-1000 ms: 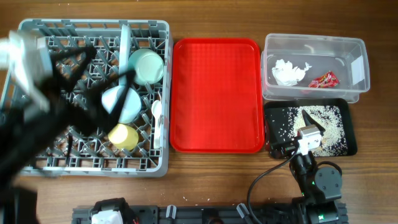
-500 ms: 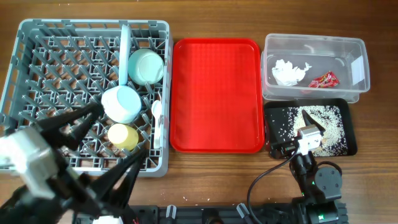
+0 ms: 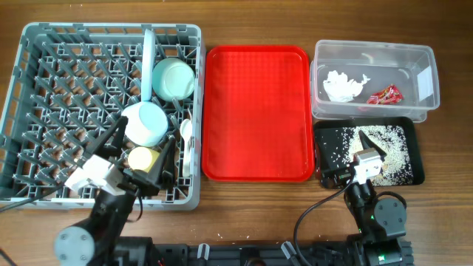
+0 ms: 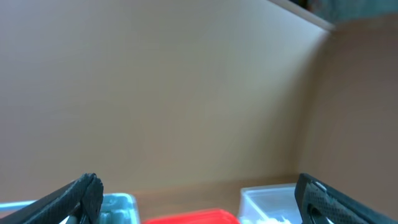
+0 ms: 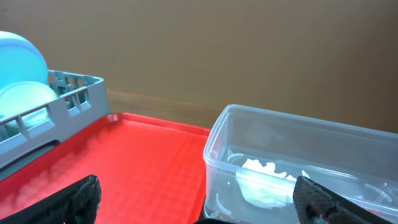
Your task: Sort waste into correct bins and load items into the dishwasher rack
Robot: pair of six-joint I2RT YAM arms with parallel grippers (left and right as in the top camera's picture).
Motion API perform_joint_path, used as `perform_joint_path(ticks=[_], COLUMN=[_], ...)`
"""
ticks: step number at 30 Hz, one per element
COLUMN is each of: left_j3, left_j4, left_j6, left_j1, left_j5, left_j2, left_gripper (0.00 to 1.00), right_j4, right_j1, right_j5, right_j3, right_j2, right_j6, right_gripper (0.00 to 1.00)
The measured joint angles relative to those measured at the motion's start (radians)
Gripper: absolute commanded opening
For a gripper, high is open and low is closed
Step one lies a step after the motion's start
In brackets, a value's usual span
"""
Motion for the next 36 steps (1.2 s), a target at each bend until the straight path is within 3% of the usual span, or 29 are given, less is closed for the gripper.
perform_joint_path(ticks=[3,5,9,15,22,36], left_j3=[-0.123,-0.223,-0.327,-0.403,-0.412,-0.412], left_j4=[0.008,0.006,0.008,-0.136,-0.134,-0.134], left_j6=[-0.028,-0.116,-0.199,-0.211,-0.148,-0.141], left_j1=[-0.011,-0.013,-0.013,-0.013,-0.013,-0.013], left_j5=[-0.156,-0.318,-0.437,-0.462,-0.461,-0.461], left_j2=[-0.048,-0.104,-0.189,-0.191,-0.190,-0.190], left_gripper=[1.00,1.00,1.00,1.00,1.00,1.00], right_j4=[0.000,0.000,0.000,0.000,0.000,0.000], right_j1=[0.000,0.000,0.000,0.000,0.000,0.000], right_j5=[0.000,0.000,0.000,0.000,0.000,0.000], right_j3=[0.000,0.000,0.000,0.000,0.000,0.000], right_j2=[0.000,0.000,0.000,0.000,0.000,0.000], right_j6=[0.000,0.000,0.000,0.000,0.000,0.000], right_gripper=[1.00,1.00,1.00,1.00,1.00,1.00])
